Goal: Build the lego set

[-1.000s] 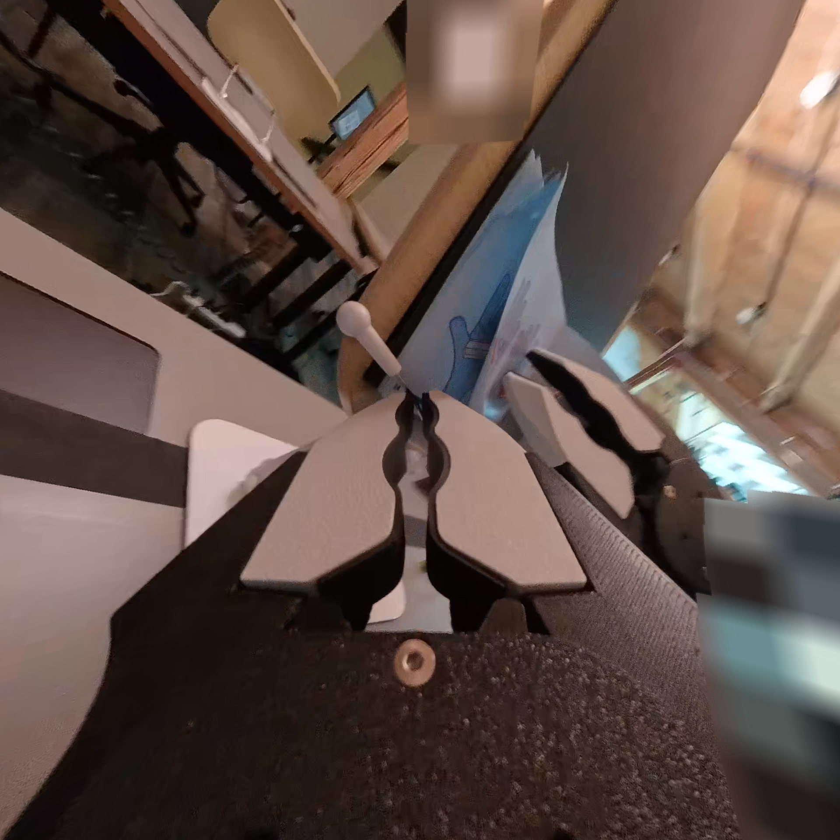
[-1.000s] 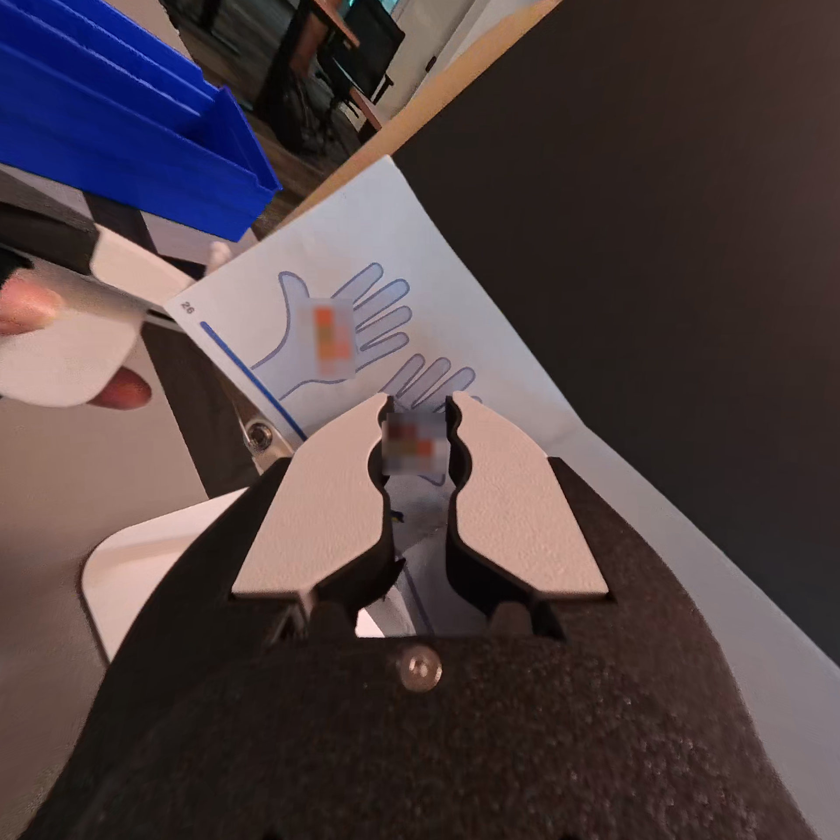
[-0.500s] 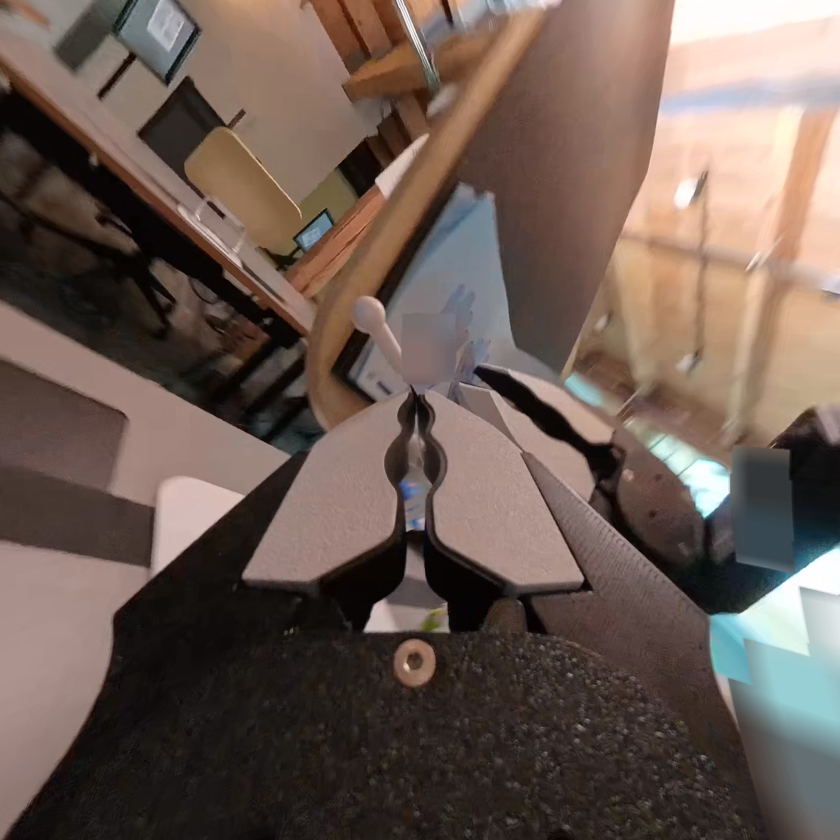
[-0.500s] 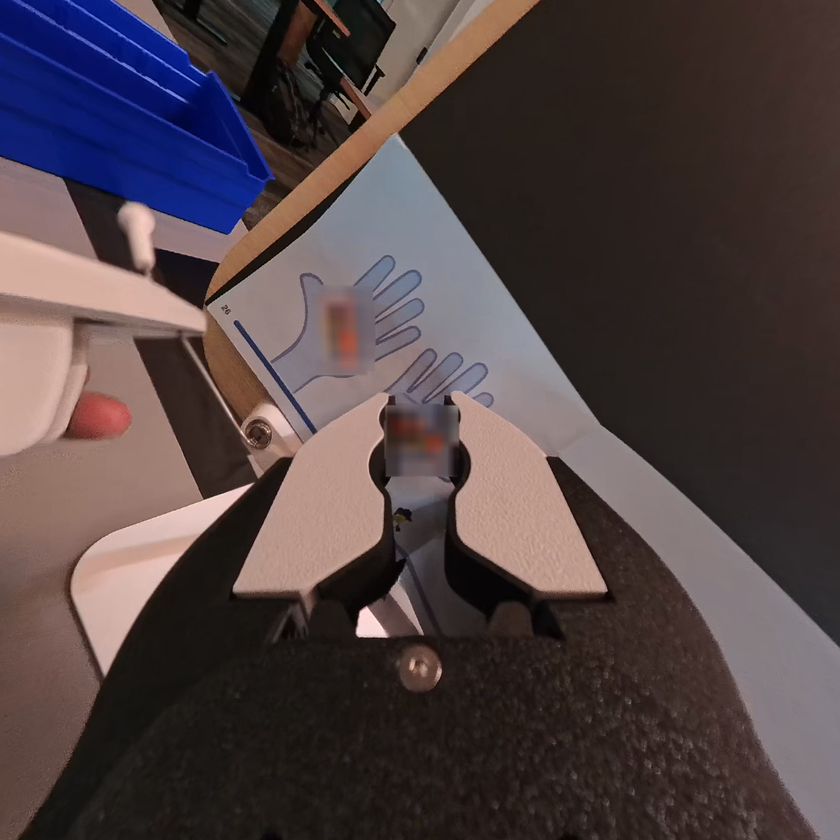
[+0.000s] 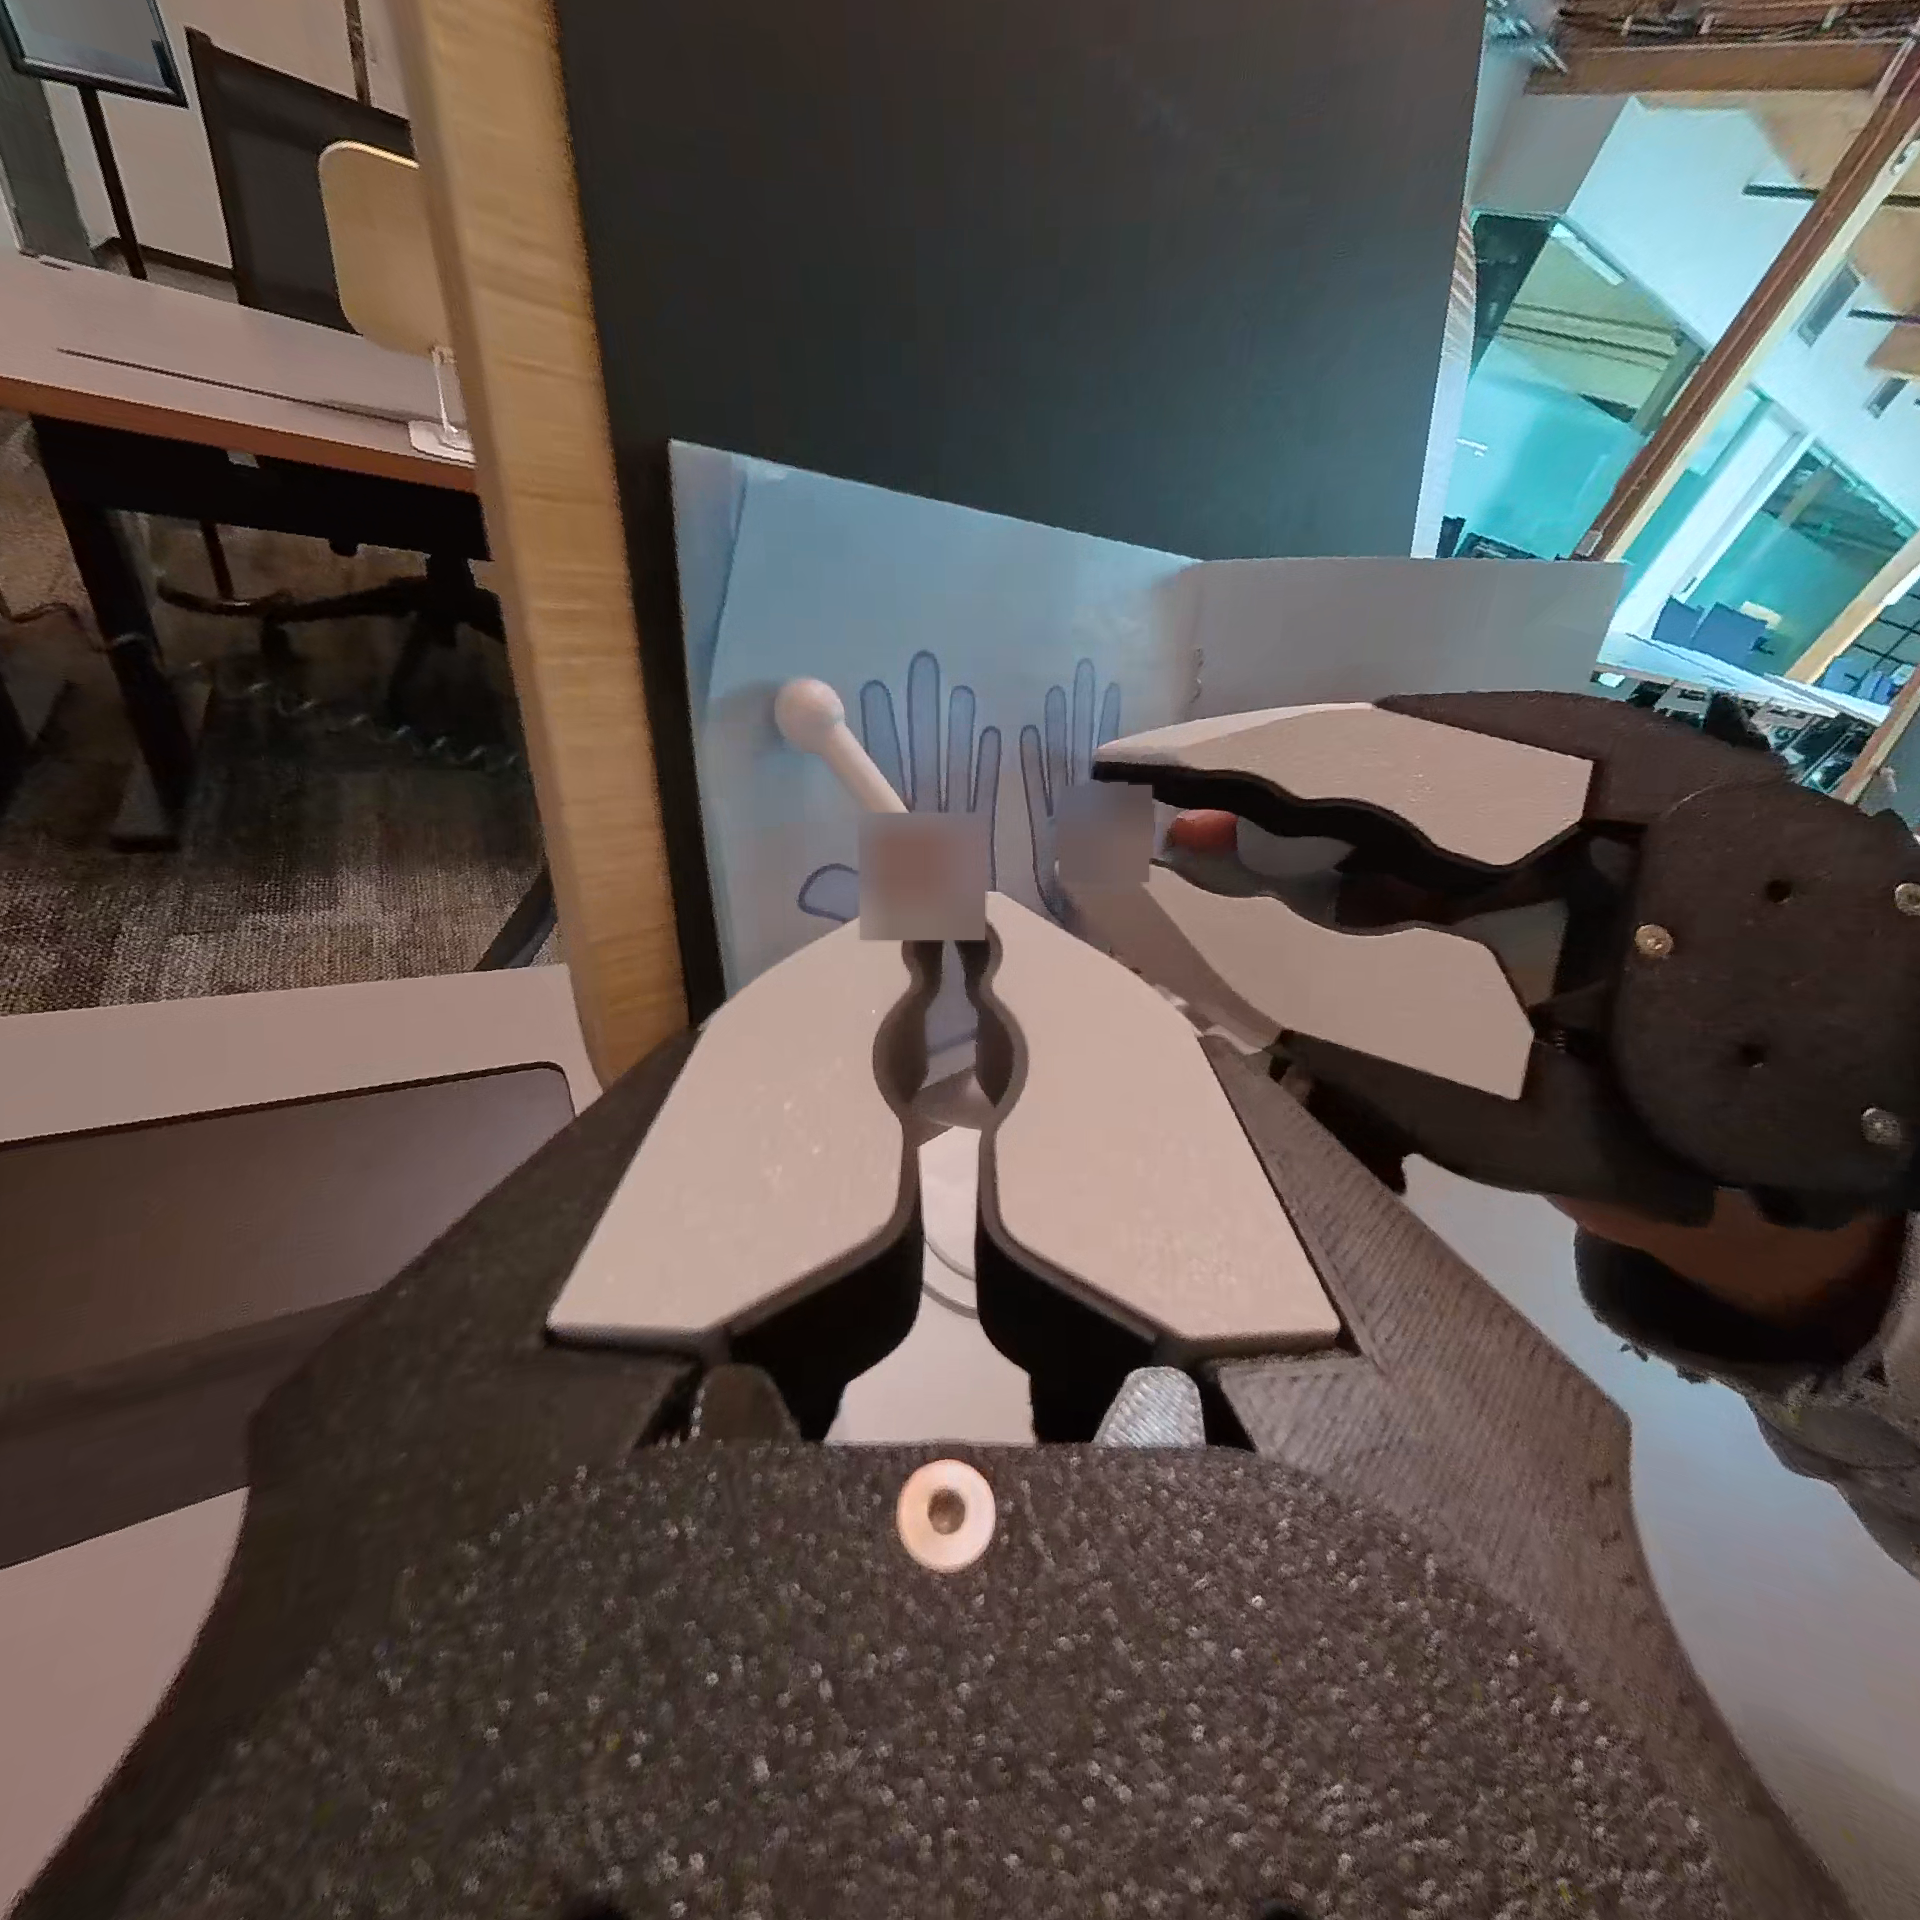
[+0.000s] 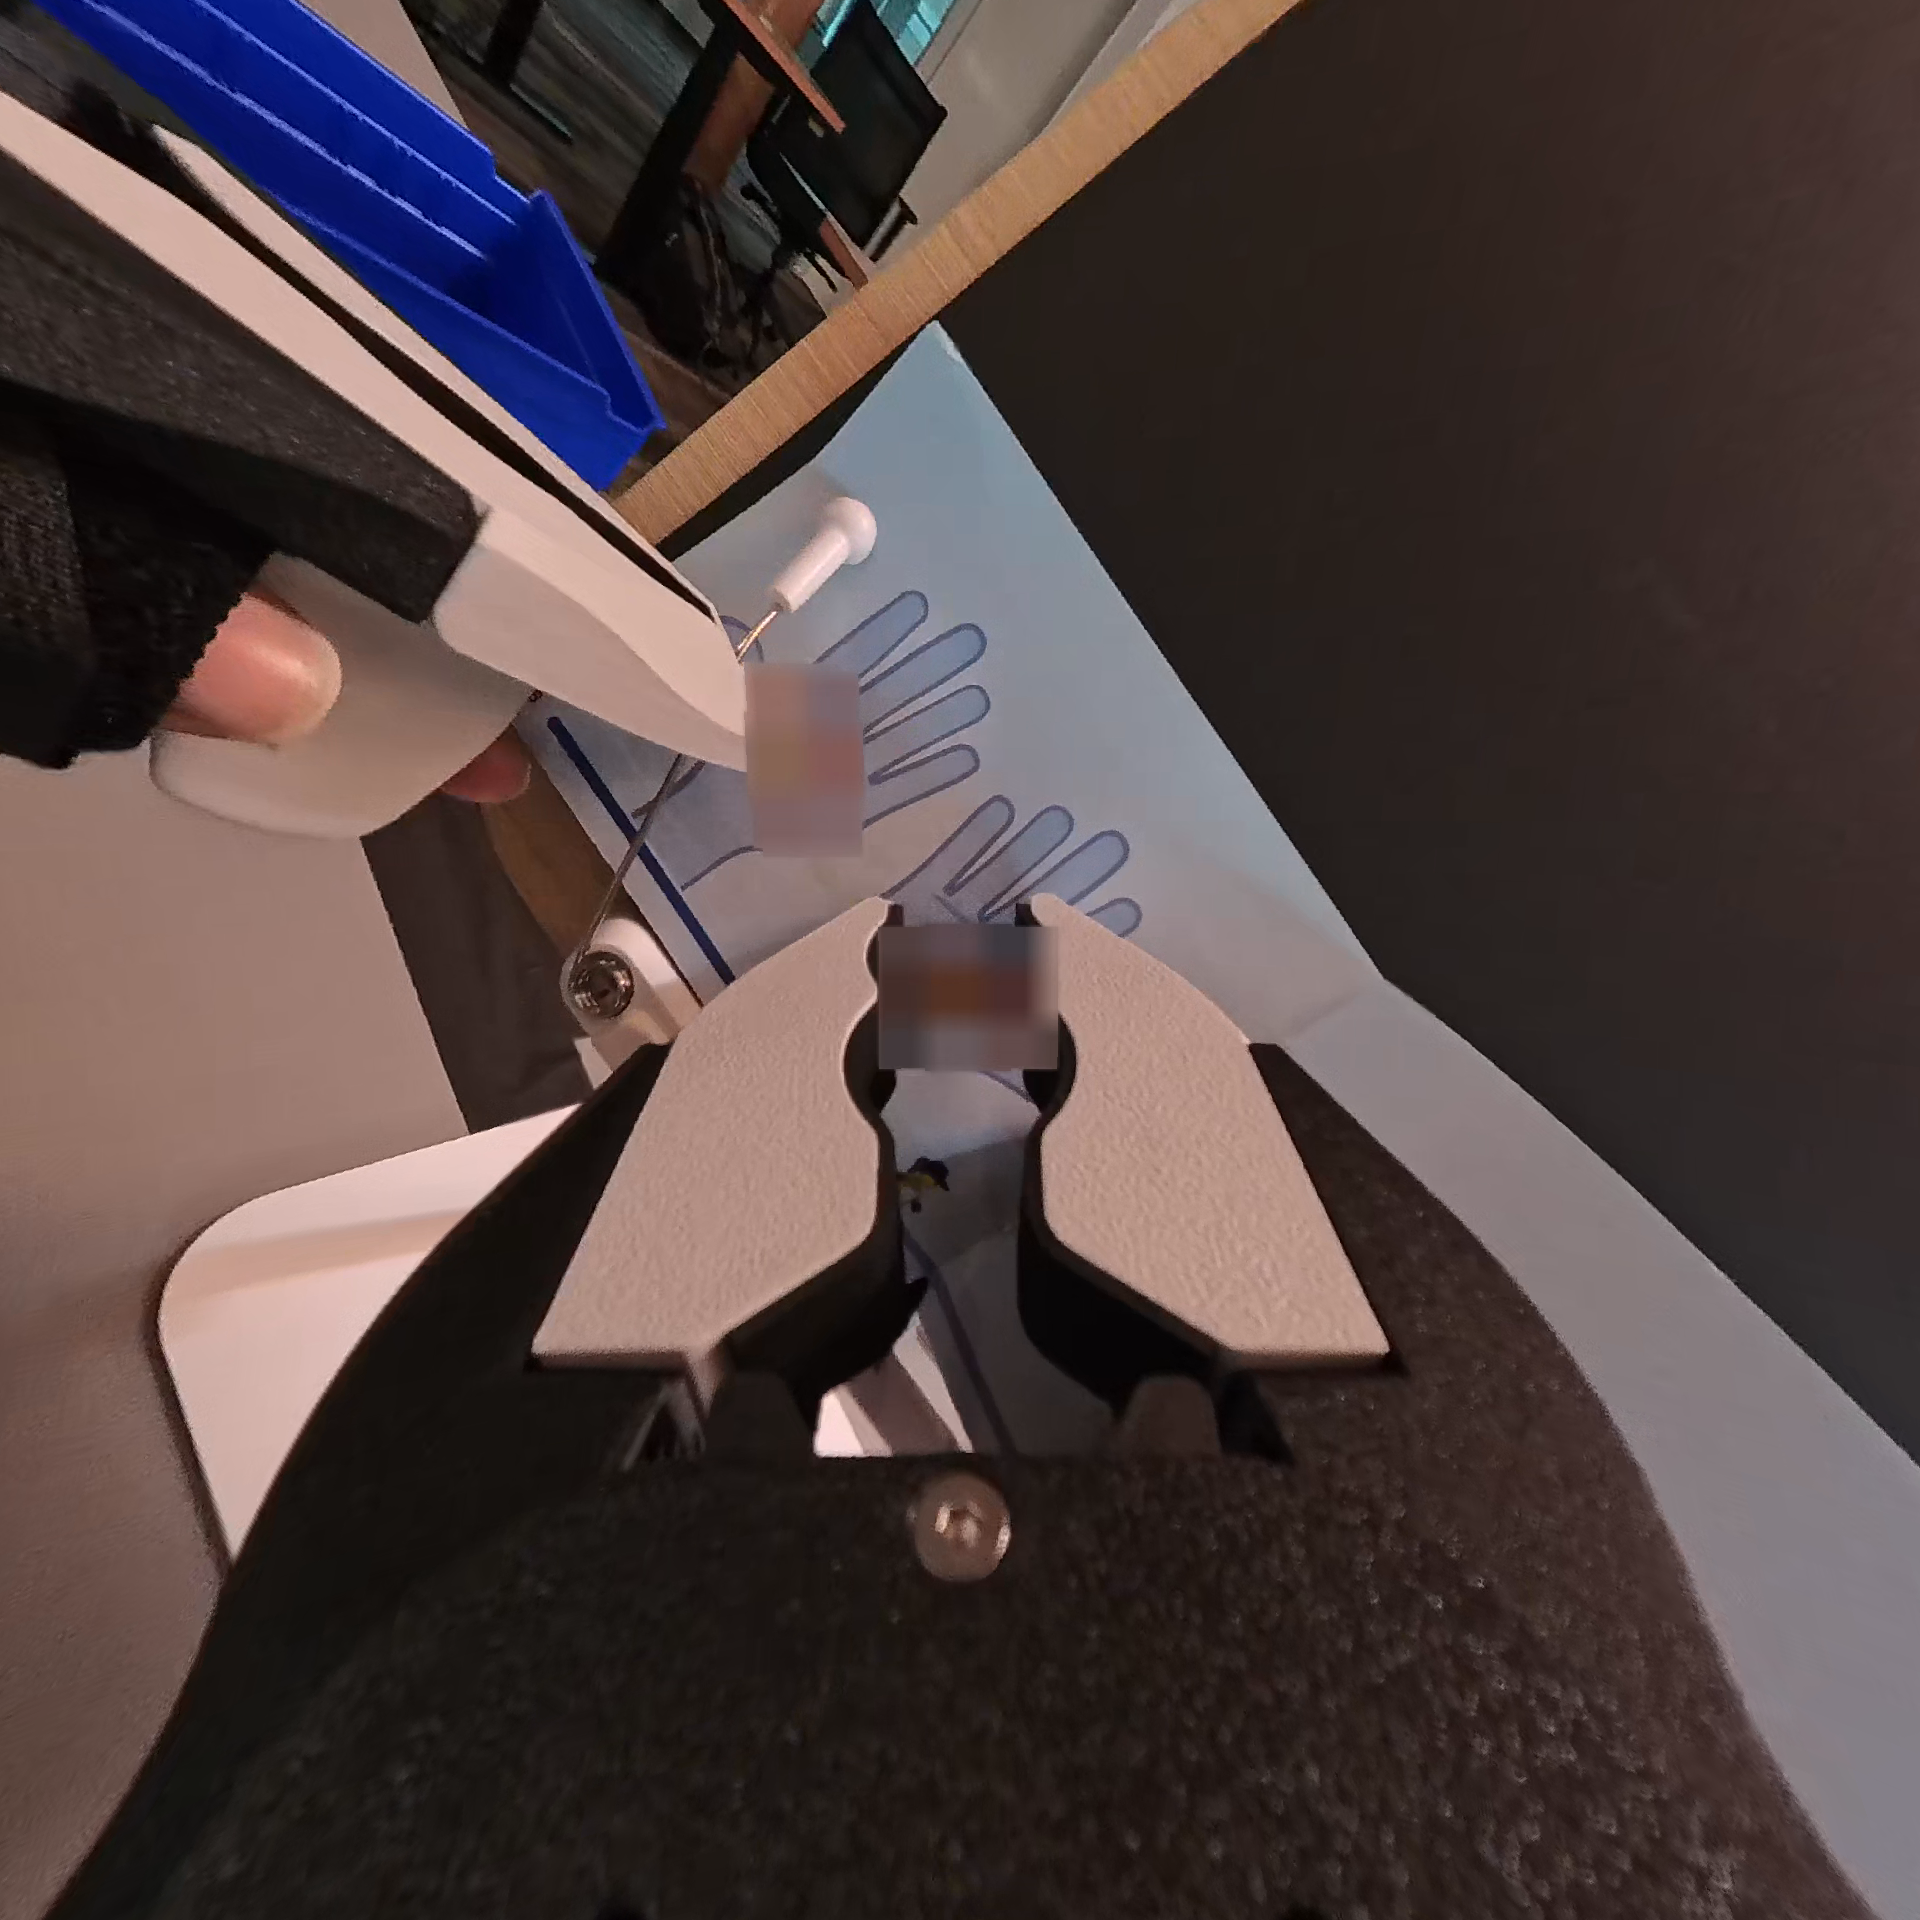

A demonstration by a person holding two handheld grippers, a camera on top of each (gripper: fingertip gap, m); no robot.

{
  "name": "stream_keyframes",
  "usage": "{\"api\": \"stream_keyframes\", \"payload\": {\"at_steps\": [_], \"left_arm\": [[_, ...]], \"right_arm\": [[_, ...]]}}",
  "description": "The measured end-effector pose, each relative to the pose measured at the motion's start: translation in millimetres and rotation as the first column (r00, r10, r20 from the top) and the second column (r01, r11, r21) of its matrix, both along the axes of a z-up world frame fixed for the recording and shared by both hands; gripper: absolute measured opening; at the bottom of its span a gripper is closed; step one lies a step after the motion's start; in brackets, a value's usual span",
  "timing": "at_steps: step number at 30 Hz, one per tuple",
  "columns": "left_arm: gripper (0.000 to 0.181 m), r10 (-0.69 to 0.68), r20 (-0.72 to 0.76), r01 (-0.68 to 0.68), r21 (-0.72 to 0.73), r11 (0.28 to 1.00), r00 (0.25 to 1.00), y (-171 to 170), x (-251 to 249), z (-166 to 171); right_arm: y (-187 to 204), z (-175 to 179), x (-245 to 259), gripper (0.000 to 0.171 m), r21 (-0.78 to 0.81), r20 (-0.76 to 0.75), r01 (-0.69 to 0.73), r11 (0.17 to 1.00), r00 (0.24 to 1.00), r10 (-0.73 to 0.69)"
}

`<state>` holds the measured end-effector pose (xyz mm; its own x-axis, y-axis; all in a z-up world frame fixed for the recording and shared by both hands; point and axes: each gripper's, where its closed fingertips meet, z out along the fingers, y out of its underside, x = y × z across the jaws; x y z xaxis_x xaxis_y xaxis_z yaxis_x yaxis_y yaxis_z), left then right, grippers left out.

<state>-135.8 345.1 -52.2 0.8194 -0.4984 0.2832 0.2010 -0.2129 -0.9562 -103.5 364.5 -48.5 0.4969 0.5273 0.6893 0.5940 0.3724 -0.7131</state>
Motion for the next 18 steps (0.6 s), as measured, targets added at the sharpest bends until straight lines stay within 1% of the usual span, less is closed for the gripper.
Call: {"api": "stream_keyframes", "payload": {"at_steps": [3,5,7,9,11,13,15,16,18], "left_arm": [[0.006,0.007,-0.025,-0.006,0.015,1.000,1.000,-0.6,-1.2,0.2],[0.007,0.010,-0.049,-0.008,0.029,1.000,0.999,-1.3,-1.8,0.9],[0.008,0.017,-0.069,-0.014,0.035,0.999,0.997,-1.6,-3.2,1.2],[0.008,0.021,-0.079,-0.019,0.036,0.999,0.997,-2.6,-3.9,1.6],[0.009,0.032,-0.087,-0.028,0.036,0.999,0.996,-3.7,-5.1,1.4],[0.011,0.044,-0.097,-0.041,0.032,0.999,0.994,-5.8,-6.8,0.5],[0.010,0.061,-0.119,-0.058,0.026,0.998,0.991,-8.6,-9.4,-2.2],[0.010,0.074,-0.137,-0.072,0.023,0.997,0.988,-9.9,-11.4,-4.7],[0.010,0.107,-0.181,-0.106,0.016,0.994,0.978,-11.7,-16.4,-10.6]], "right_arm": [[-8.9,11.3,10.2,0.020,-0.025,-0.112,-0.046,0.999,0.993,0.043],[-9.9,14.0,29.4,0.019,-0.059,-0.160,-0.012,0.998,0.987,0.002],[-9.7,11.4,51.5,0.019,-0.082,-0.171,0.046,0.996,0.984,-0.060],[-6.6,3.3,73.1,0.017,-0.105,-0.146,0.119,0.987,0.980,-0.134],[1.0,-8.7,93.5,0.017,-0.123,-0.091,0.200,0.972,0.973,-0.212],[9.1,-18.4,109.4,0.018,-0.141,-0.055,0.255,0.957,0.963,-0.265],[17.0,-21.7,122.5,0.019,-0.138,-0.041,0.297,0.945,0.952,-0.305],[19.3,-20.8,126.9,0.023,-0.134,-0.048,0.307,0.942,0.948,-0.316],[22.7,-18.5,135.8,0.024,-0.137,-0.061,0.341,0.930,0.934,-0.352]]}}
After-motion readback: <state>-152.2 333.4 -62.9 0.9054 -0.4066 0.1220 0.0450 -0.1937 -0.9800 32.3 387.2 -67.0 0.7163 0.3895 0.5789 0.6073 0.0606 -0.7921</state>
